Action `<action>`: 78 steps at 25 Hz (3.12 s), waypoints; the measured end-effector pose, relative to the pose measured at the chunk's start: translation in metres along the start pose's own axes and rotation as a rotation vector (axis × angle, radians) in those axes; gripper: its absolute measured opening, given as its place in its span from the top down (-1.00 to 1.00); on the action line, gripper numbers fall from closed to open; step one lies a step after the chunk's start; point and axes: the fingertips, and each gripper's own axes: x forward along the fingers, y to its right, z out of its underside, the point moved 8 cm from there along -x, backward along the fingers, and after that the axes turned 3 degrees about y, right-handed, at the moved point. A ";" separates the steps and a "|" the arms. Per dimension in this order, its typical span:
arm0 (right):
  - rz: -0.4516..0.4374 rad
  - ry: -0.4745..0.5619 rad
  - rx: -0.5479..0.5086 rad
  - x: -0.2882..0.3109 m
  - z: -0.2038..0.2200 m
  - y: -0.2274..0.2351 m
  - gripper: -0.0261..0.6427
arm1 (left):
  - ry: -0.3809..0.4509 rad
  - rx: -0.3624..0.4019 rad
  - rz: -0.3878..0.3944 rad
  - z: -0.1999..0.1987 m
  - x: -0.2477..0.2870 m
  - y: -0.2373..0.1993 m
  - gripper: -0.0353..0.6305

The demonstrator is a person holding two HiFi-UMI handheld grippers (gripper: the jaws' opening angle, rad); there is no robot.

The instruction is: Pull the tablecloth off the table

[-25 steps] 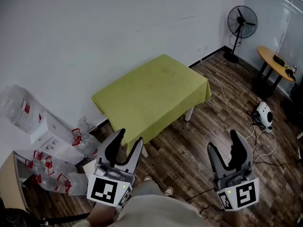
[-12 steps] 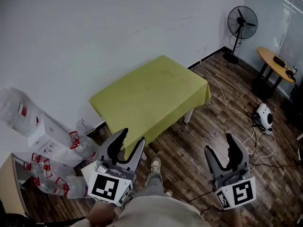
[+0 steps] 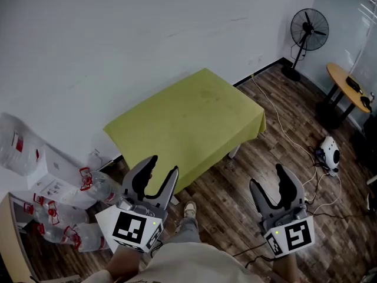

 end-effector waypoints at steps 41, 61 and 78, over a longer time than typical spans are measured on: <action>-0.078 -0.459 0.209 0.440 0.226 0.130 -0.06 | -0.523 -0.144 0.066 0.253 0.331 -0.214 0.11; -0.134 -0.694 0.305 0.487 0.390 0.140 -0.09 | -0.832 -0.267 0.046 0.409 0.362 -0.198 0.10; -0.064 -0.793 0.216 0.479 0.440 0.124 -0.13 | -0.957 -0.244 -0.017 0.457 0.354 -0.189 0.00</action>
